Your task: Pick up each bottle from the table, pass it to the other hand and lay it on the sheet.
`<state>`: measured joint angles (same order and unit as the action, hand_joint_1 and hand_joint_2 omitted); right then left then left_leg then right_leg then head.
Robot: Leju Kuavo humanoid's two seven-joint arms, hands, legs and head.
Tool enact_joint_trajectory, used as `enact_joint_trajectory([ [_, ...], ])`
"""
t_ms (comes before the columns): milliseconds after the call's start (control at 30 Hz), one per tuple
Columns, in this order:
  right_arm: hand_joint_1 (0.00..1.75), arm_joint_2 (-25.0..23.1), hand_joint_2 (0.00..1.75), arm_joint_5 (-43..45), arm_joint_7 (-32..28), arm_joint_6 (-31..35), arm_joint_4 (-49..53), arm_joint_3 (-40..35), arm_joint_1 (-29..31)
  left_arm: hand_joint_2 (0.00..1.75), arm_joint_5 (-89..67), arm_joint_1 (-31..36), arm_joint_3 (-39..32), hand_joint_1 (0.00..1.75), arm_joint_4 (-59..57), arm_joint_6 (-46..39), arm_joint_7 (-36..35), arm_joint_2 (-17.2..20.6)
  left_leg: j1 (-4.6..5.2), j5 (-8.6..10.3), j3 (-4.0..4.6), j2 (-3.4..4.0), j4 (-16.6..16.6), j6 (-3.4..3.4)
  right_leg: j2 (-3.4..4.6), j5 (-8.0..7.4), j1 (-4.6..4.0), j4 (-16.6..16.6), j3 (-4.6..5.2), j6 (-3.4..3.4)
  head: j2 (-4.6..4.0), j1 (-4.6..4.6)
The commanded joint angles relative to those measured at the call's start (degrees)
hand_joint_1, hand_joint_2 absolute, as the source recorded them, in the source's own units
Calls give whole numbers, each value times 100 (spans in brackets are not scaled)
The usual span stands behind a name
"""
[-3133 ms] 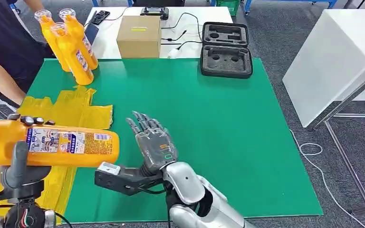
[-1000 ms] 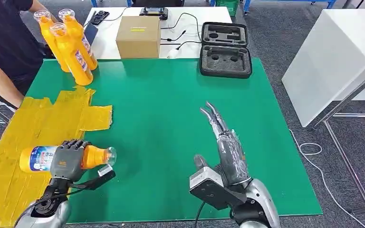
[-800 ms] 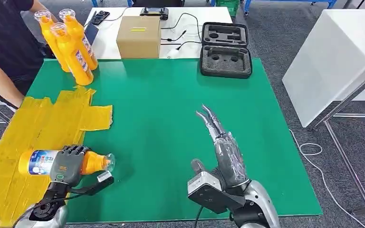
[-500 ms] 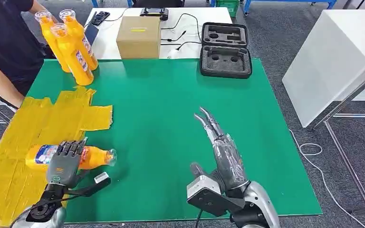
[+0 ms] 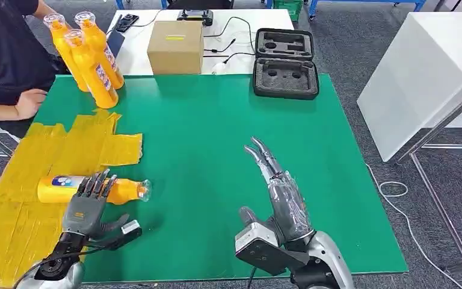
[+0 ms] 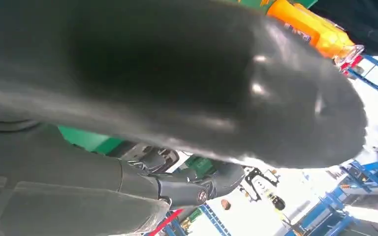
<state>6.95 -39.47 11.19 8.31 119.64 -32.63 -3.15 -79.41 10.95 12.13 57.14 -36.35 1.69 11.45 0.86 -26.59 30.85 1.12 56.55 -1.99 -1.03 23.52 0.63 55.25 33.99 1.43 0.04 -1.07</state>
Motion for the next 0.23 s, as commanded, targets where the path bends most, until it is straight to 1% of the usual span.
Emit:
enact_joint_trajectory([
  [33, 0, -122, 0, 275, -591, 434, -585, 385, 257, 0, 4073, -410, -369, 0, 3157, 1094, 938, -232, -14, -12, -1, -14, 14, 17, 2, 8, -11, 3, -7, -5, 0, 0],
  [67, 0, -206, 0, 247, -627, 509, -747, 550, 263, 0, 4832, -490, -438, 0, 3690, 1332, 975, -254, -18, -18, -3, -19, 20, 21, 1, 13, -15, 6, -12, -6, 0, 0],
  [100, 0, -275, 0, 345, -716, 513, -882, 679, 292, 0, 5807, -564, -534, 0, 4143, 1665, 1079, -323, -12, -6, 12, -9, 12, 10, 1, 1, -11, 0, 4, -3, 0, 0],
  [133, 0, -327, 0, 473, -868, 498, -1023, 774, 337, 0, 6507, -581, -613, 0, 4424, 1967, 1113, -292, -17, -13, 6, -11, 17, 16, 4, 6, -14, 3, -3, -5, 0, 0],
  [233, 0, -339, 0, 493, -904, 490, -1073, 802, 361, 0, 6526, -582, -621, 0, 4500, 1997, 1058, -281, -11, -7, 2, 3, 5, 11, 14, -1, -9, -4, -1, -4, 0, 0],
])
